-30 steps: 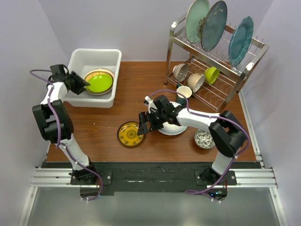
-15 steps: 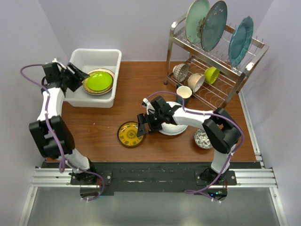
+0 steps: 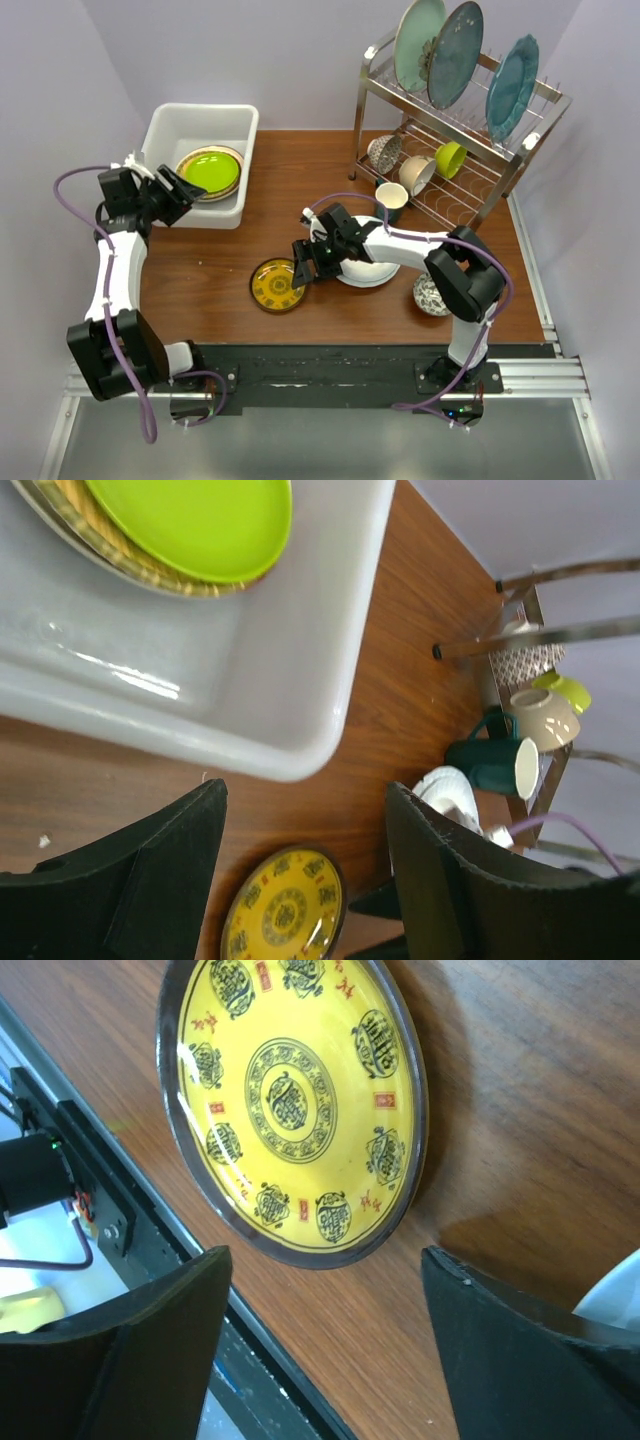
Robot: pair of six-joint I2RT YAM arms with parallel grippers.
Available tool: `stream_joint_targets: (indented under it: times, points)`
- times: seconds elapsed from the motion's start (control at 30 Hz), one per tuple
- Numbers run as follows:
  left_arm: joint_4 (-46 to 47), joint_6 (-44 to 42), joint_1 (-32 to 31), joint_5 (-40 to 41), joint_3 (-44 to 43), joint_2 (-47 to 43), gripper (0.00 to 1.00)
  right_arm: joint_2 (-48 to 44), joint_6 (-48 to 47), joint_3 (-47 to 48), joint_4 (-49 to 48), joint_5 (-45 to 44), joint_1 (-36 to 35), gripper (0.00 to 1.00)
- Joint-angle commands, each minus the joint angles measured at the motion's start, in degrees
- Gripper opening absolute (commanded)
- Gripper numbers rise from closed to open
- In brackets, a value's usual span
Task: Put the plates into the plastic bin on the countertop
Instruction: Pick up the plate at the center of the board.
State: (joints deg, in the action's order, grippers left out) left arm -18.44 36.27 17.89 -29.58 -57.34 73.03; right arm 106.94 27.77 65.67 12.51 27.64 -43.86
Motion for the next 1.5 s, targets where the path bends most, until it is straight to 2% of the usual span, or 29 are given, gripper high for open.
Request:
stream_joint_targets:
  times: [0.0,0.23,0.63,0.93,1.17,1.47]
  points:
    - [-1.60,-2.26,-2.50,-1.79,3.80,-4.65,0.69,1.52,0.79,2.88,0.76,-2.15,0.09,0.75]
    - [-2.48,-1.03,-11.19,2.15,12.16,-8.08,0.68,3.45,1.15,4.29,2.16,-3.29,-0.18,0.70]
    - [-6.08,2.75,-17.45,6.11,26.22,-16.25,0.64,4.69,1.06,4.82,2.69,-3.38,-0.35,0.67]
    - [-4.95,4.59,-20.26,6.91,31.41,-12.57,0.62,4.86,0.88,4.47,2.69,-3.20,-0.35,0.67]
    - [0.76,6.70,-22.45,5.06,34.92,-9.14,0.61,4.77,0.71,4.47,2.69,-2.85,-0.35,0.68]
    - [9.38,9.52,-22.99,1.55,40.46,-6.15,0.49,4.51,0.71,3.85,0.94,-0.92,-0.44,0.69]
